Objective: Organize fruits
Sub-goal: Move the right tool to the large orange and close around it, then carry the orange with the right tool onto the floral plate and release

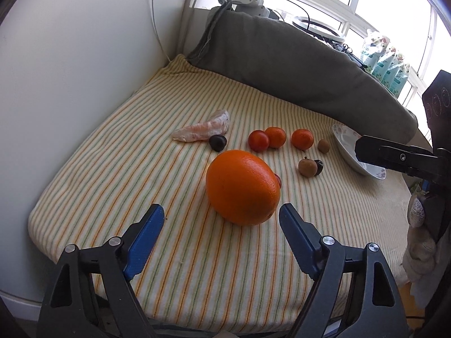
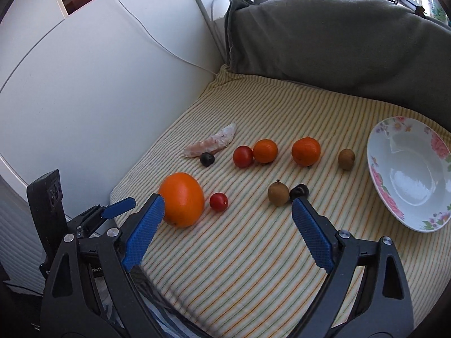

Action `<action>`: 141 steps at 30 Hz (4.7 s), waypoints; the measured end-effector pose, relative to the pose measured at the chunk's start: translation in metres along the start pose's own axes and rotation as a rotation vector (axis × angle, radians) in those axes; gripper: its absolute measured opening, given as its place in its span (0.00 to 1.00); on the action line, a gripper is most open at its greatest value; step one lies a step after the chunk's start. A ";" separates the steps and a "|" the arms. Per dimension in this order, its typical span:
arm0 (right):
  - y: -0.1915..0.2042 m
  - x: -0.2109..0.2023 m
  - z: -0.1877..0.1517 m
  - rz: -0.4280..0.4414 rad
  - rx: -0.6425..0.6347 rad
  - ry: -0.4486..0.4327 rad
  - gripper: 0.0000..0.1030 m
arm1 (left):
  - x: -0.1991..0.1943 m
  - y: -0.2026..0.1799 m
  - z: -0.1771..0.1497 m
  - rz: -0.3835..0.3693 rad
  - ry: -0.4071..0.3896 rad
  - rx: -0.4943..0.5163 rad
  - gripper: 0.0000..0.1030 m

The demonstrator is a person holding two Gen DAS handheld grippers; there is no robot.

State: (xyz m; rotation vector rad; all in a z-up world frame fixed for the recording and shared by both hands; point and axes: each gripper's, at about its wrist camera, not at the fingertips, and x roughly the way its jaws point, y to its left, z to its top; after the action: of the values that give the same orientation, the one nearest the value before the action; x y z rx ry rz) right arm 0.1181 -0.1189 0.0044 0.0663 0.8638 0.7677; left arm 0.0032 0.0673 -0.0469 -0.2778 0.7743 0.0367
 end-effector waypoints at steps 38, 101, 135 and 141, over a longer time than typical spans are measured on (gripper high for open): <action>0.044 0.125 0.022 0.176 -0.121 0.298 0.68 | 0.028 0.003 0.004 -0.117 0.079 -0.039 0.73; -0.101 -0.046 0.030 -0.048 0.105 0.009 0.65 | 0.072 -0.190 0.058 -0.318 0.057 0.371 0.59; -0.177 -0.085 0.018 -0.256 0.252 -0.101 0.68 | 0.097 -0.225 0.056 -0.329 0.102 0.416 0.57; -0.171 -0.100 0.015 -0.303 0.234 -0.145 0.69 | 0.087 -0.216 0.056 -0.318 0.085 0.403 0.56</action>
State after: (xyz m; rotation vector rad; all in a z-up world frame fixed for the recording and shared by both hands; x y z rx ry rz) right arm 0.1880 -0.3042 0.0202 0.1915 0.7993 0.3720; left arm 0.1326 -0.1318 -0.0184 -0.0160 0.7954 -0.4293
